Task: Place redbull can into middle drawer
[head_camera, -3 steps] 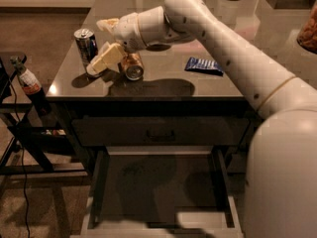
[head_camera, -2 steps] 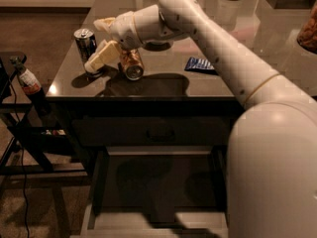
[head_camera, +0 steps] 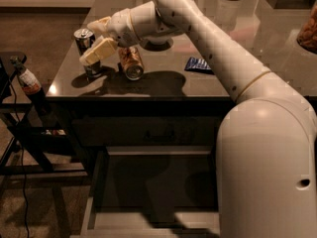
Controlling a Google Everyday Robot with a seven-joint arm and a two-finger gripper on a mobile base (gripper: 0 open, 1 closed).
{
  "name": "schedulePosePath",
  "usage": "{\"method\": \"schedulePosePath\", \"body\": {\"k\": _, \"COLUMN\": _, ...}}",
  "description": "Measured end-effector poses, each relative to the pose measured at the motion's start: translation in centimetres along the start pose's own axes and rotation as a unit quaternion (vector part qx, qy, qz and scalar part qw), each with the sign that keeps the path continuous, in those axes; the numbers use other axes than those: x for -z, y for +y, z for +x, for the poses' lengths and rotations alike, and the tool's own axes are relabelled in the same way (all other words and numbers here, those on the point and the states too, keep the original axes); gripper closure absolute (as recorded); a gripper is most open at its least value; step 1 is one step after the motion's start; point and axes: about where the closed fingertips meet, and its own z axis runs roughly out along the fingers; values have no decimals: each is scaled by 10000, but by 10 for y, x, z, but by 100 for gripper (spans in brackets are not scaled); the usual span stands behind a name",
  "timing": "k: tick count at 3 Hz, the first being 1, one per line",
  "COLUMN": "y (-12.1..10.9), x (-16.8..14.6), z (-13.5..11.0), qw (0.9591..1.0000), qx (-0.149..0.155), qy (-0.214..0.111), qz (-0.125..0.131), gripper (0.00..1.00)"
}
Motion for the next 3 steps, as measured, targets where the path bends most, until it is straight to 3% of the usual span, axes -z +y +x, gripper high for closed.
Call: {"method": "schedulePosePath", "body": {"k": 3, "y": 0, "x": 0, "z": 0, "qw": 10000, "qx": 0, "qy": 0, "qz": -1, "gripper": 89}}
